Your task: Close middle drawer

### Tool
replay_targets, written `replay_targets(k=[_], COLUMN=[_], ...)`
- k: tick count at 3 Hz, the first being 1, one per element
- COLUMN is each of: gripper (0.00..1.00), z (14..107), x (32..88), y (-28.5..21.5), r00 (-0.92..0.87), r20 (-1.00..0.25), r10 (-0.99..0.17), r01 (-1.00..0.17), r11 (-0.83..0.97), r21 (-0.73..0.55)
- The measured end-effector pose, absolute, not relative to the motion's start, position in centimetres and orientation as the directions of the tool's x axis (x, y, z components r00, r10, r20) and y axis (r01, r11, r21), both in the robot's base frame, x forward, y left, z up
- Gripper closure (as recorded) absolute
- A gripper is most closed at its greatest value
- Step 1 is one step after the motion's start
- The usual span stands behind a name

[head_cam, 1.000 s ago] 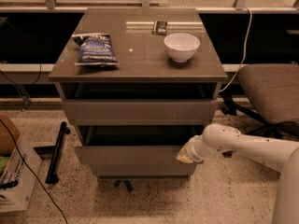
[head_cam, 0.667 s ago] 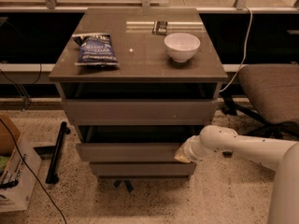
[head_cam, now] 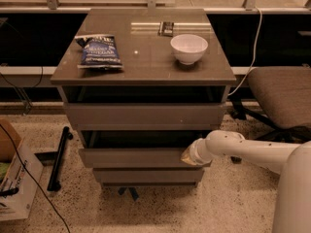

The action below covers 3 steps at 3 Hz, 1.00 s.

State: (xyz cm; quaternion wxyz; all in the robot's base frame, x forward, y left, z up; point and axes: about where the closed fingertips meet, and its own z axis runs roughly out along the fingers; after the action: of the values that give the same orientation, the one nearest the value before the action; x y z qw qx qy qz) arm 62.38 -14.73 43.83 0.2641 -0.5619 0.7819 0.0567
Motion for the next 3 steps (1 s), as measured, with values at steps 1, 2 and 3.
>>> replay_targets(k=[1, 2, 3], gripper=[0.39, 0.16, 0.00], z=[43.67, 43.53, 43.39], x=[62.28, 62.21, 62.14], y=[-14.62, -14.47, -14.34], r00=[-0.229, -0.228, -0.228], r20=[-0.476, -0.477, -0.477], r10=[-0.849, -0.849, -0.849], r01=[-0.910, -0.911, -0.912], r11=[0.361, 0.359, 0.357], r21=[-0.205, -0.202, -0.200])
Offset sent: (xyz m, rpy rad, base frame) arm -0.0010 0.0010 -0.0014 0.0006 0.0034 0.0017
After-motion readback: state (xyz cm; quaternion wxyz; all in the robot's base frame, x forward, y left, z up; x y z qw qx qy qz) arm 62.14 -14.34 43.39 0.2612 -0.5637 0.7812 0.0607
